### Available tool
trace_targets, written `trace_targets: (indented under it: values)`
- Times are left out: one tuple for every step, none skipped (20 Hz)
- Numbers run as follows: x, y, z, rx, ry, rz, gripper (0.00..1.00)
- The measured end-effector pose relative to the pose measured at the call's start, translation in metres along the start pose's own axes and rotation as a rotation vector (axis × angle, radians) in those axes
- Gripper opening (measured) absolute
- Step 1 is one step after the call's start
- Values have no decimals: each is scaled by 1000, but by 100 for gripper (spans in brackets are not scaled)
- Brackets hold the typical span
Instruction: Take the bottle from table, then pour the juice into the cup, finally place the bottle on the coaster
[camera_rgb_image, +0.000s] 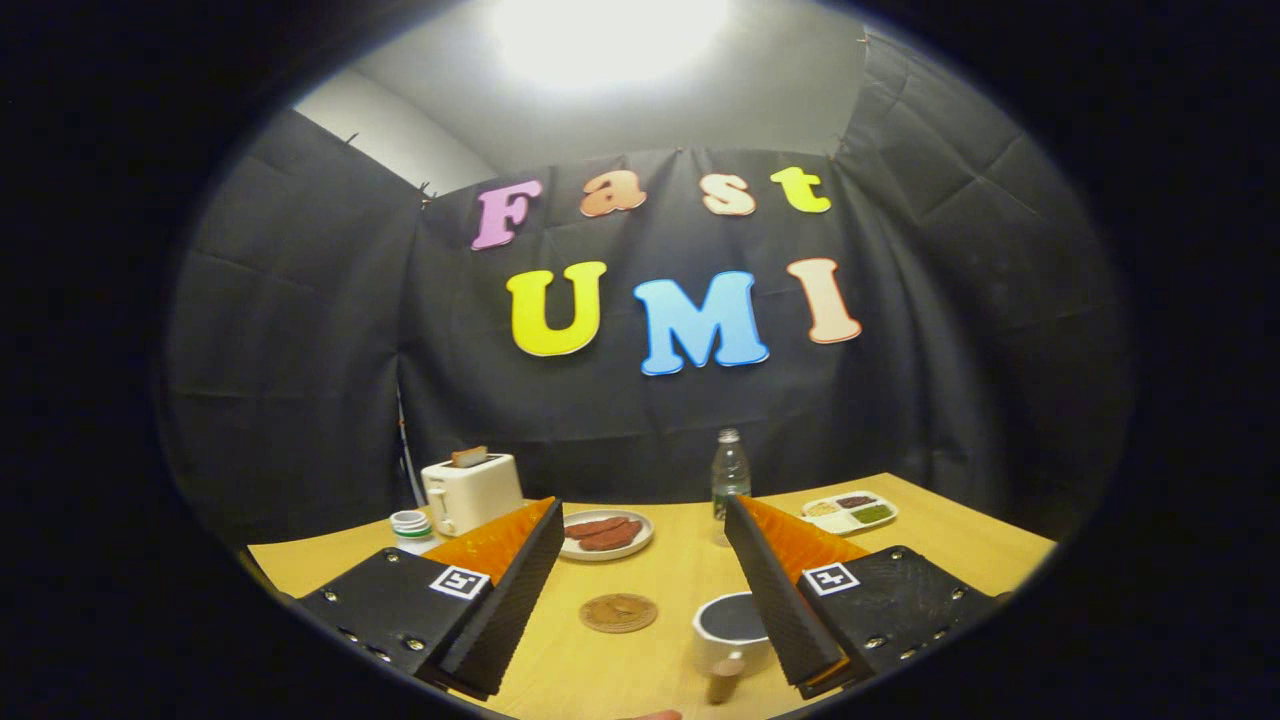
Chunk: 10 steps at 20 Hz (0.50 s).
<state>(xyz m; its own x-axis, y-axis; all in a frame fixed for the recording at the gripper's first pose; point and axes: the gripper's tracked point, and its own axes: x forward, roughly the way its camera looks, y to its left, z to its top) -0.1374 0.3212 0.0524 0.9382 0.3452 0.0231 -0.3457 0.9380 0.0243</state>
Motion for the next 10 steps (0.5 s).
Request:
trace_targets:
  values:
    - [1, 16, -8, -9, 12, 23, 98]
    - [2, 31, -14, -13, 19, 44, 98]
    - [4, 46, -22, -14, 27, 69, 98]
    - [6, 61, -29, -10, 34, 93, 98]
    - [9, 75, -37, -6, 45, 117, 98]
    - [13, 88, -44, -1, 54, 140, 98]
    - [17, 100, -52, 2, 63, 160, 98]
    - [19, 111, -59, 2, 72, 178, 98]
    - [23, 120, -68, 0, 85, 196, 98]
    - [28, 129, -75, -4, 97, 210, 98]
